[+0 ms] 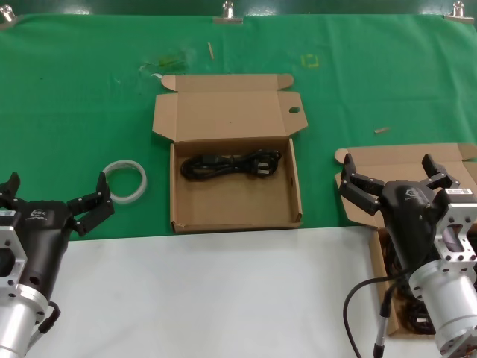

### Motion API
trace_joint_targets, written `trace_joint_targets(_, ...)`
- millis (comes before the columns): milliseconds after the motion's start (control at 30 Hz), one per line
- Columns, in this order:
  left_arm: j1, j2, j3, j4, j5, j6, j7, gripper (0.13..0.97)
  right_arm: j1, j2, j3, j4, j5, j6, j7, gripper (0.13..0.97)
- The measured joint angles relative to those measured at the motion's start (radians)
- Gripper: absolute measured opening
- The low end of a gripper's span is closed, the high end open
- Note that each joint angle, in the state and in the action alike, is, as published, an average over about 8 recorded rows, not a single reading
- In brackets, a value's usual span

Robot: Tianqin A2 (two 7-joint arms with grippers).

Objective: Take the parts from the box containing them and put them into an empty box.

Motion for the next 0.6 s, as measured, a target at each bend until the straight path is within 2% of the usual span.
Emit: trace_joint_targets(600, 0.0, 0.0, 0.0, 0.0, 0.0, 0.0, 0.0, 0.965, 0.0, 0.0, 0.0, 0.0, 0.0, 0.0, 0.0, 0.966)
